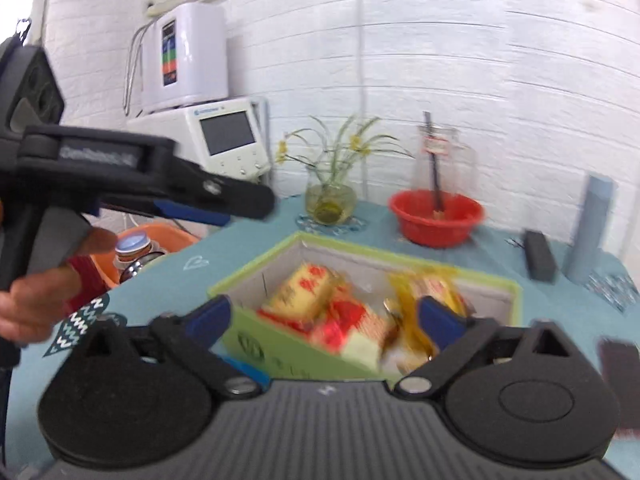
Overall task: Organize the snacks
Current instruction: 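Grasp the dark red chocolate bar packet with both grippers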
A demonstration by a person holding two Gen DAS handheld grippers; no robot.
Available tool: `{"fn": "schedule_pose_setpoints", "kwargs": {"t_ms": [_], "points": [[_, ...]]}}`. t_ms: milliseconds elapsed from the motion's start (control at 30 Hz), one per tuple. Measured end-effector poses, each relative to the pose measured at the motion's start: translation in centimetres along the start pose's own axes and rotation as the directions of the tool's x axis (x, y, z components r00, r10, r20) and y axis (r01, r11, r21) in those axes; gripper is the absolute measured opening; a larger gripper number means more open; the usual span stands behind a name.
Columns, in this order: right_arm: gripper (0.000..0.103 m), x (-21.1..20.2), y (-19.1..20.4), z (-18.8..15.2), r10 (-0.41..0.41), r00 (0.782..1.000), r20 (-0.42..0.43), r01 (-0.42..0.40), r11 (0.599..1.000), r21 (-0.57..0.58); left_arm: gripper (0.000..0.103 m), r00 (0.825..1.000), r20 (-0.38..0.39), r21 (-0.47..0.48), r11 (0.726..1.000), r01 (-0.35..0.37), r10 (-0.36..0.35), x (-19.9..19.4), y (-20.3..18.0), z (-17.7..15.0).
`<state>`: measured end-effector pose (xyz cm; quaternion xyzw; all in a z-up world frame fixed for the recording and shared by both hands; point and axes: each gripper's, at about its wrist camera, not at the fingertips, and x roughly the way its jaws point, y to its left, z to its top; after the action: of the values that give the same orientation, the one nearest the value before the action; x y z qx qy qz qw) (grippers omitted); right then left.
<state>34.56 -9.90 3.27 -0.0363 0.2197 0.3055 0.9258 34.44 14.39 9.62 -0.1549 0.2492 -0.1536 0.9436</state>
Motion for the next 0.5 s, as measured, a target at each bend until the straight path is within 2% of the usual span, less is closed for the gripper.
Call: {"fn": "schedule_pose_setpoints", "kwargs": {"t_ms": [133, 267, 400, 500], "points": [[0.1, -6.1, -2.0, -6.0, -0.115, 0.993, -0.027, 0.117, 0.987, 0.114, 0.065, 0.997, -0.073, -0.015, 1.0, 0.008, -0.01, -0.7, -2.5, -6.0], [0.1, -9.9, -3.4, -12.3, -0.168, 0.981, -0.099, 0.187, 0.954, 0.233, 0.06, 0.979, -0.204, -0.071, 0.997, 0.001, -0.015, 0.7, -3.8, -12.3], [0.1, -10.0, -4.0, -15.1, -0.121, 0.982, -0.146, 0.156, 0.954, 0.256, 0.054, 0.96, -0.278, -0.083, 0.996, 0.012, -0.034, 1.7, -5.9, -15.0], [0.1, -8.5, -4.3, -14.7, -0.075, 0.986, -0.149, 0.107, 0.969, 0.224, 0.05, 0.965, -0.259, -0.048, 0.998, 0.041, -0.052, 2.0, -7.7, -13.9]]}}
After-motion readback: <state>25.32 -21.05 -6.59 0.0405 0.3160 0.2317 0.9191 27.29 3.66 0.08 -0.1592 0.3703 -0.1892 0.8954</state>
